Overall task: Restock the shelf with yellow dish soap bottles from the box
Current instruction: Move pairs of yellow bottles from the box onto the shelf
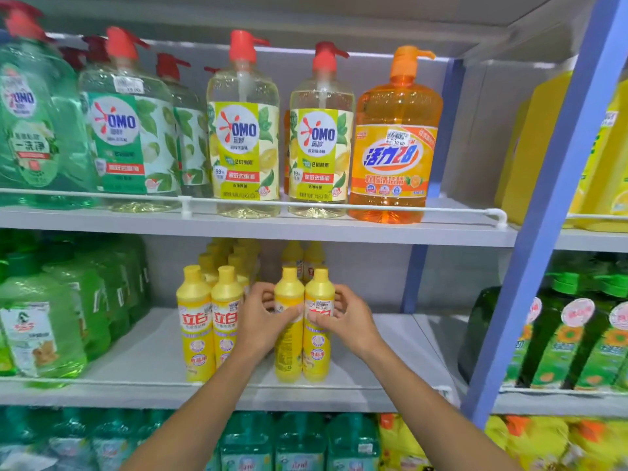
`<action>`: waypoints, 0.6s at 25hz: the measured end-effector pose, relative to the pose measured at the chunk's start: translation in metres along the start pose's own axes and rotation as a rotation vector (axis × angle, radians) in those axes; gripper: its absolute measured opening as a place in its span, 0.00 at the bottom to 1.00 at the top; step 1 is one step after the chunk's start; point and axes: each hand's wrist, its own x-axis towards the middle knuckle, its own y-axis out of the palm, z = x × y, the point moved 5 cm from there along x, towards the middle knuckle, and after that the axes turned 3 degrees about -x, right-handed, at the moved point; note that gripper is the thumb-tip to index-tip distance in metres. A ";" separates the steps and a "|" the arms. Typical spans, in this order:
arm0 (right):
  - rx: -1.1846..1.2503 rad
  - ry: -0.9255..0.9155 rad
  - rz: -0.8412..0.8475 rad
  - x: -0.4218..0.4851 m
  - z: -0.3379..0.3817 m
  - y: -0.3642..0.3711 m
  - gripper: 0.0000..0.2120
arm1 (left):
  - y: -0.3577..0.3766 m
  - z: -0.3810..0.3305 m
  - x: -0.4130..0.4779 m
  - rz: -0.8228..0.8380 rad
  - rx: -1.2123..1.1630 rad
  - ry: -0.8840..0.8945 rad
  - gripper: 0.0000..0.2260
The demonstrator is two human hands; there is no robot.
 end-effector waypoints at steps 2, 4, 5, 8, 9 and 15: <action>-0.006 0.019 -0.022 -0.012 -0.012 0.007 0.29 | 0.000 0.008 -0.014 -0.069 0.003 0.004 0.21; 0.016 0.040 -0.022 -0.018 -0.023 0.010 0.26 | 0.001 0.014 -0.013 -0.046 -0.006 0.016 0.19; 0.030 0.046 -0.018 -0.020 -0.028 0.010 0.26 | 0.002 0.017 -0.010 -0.002 -0.014 0.020 0.19; 0.029 0.032 -0.008 -0.021 -0.032 0.009 0.24 | 0.002 0.022 -0.007 0.100 -0.070 -0.037 0.26; 0.039 0.033 -0.015 -0.021 -0.032 0.009 0.24 | 0.003 0.025 -0.007 0.106 -0.096 -0.052 0.27; 0.061 0.041 0.013 -0.025 -0.041 0.012 0.27 | 0.005 0.032 -0.009 0.066 -0.046 0.017 0.21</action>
